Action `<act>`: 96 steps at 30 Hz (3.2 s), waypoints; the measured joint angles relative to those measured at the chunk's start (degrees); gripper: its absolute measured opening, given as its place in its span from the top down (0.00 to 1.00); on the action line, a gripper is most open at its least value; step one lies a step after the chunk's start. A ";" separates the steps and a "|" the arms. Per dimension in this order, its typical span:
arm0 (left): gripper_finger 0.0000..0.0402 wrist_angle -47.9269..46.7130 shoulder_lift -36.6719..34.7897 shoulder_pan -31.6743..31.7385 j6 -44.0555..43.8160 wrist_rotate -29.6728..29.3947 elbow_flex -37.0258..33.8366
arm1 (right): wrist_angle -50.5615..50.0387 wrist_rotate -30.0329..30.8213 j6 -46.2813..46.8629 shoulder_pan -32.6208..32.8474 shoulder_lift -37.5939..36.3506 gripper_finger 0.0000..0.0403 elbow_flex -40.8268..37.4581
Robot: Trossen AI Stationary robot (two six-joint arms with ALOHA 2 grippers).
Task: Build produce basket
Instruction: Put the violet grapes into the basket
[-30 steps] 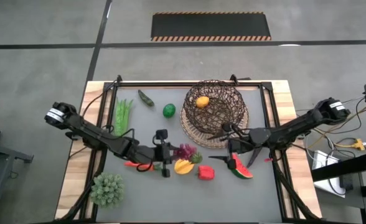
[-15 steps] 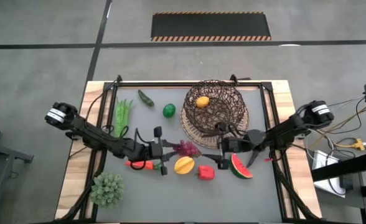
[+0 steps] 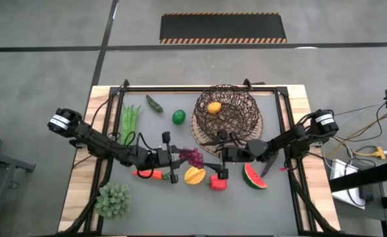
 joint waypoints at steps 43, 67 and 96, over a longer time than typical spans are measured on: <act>0.78 -0.48 -0.46 1.51 3.02 0.02 -0.08 | -5.26 -1.56 3.23 -1.05 0.38 0.93 1.99; 0.39 -8.35 -11.31 1.51 19.67 -0.72 -1.23 | -75.51 13.80 4.80 -3.71 -19.67 0.93 19.95; 0.39 -4.59 -23.97 1.60 25.67 -2.68 -9.75 | -131.92 -17.01 6.24 -51.46 -9.62 0.98 43.98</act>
